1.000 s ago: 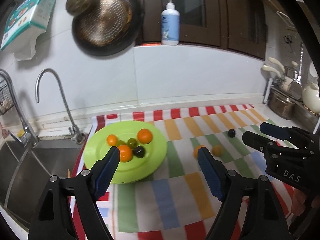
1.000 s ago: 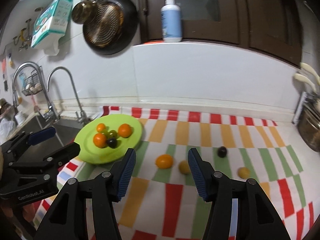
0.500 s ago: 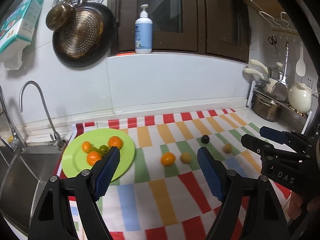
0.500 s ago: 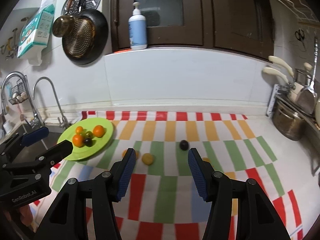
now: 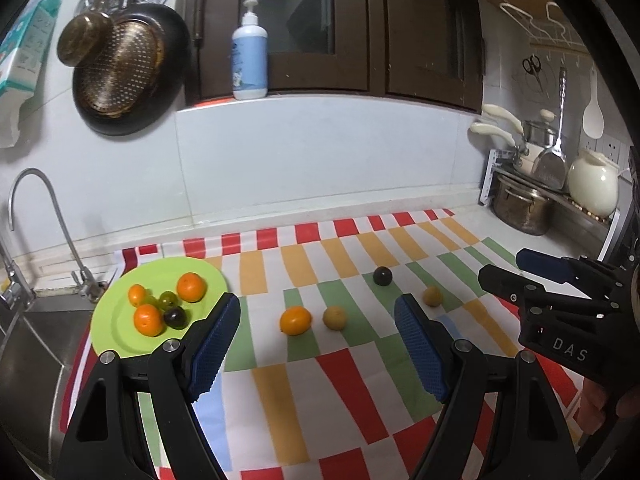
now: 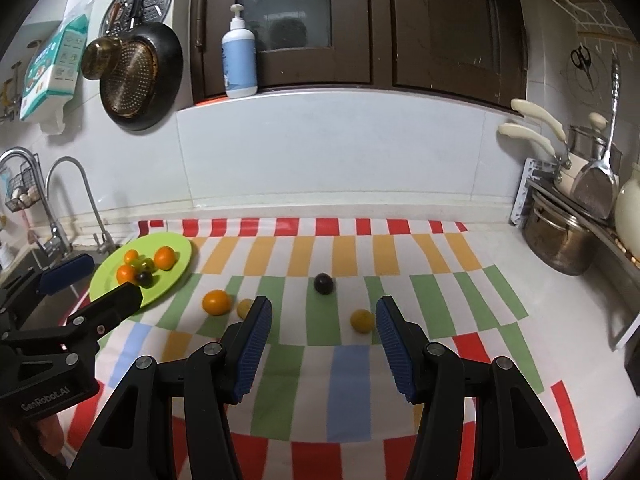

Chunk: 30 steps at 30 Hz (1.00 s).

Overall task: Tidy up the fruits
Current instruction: 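Move the left tool to a yellow round fruit while the right tool approaches another yellow fruit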

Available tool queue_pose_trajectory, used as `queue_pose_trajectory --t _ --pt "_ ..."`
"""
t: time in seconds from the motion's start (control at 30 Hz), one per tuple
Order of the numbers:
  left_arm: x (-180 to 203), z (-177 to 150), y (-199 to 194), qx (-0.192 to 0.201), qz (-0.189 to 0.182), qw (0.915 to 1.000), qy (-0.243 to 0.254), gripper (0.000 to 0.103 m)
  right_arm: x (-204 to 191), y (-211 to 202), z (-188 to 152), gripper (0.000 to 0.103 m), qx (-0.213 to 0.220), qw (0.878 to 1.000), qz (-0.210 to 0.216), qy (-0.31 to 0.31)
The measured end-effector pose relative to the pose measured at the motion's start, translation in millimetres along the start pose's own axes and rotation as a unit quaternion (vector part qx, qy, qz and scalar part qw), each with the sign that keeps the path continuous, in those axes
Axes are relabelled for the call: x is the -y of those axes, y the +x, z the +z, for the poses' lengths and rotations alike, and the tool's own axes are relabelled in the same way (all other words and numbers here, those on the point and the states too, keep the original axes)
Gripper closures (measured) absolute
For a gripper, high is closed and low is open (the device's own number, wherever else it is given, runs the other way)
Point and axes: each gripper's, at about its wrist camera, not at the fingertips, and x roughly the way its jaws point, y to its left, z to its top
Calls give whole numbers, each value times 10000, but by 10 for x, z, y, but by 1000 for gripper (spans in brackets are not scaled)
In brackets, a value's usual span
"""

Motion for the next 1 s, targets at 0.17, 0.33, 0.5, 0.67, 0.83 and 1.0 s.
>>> queue_pose_trajectory --t 0.17,0.33,0.5,0.67,0.83,1.0 --pt "75 -6 196 -103 -58 9999 91 24 100 142 -16 48 -124 9999 15 39" --pt "124 -35 374 -209 -116 9995 206 28 187 328 -42 48 -305 9995 15 80" --pt "141 -86 586 -440 -184 9986 250 36 247 513 -93 48 -519 9986 23 122" --pt "188 -145 798 -672 -242 9969 334 43 293 670 -142 48 -694 9974 24 189" --pt "215 -182 993 -875 -307 9949 399 51 355 840 -187 48 -885 9957 57 248" --pt "225 -213 1200 -1096 -386 9926 351 61 412 995 -209 53 -1054 9938 165 316"
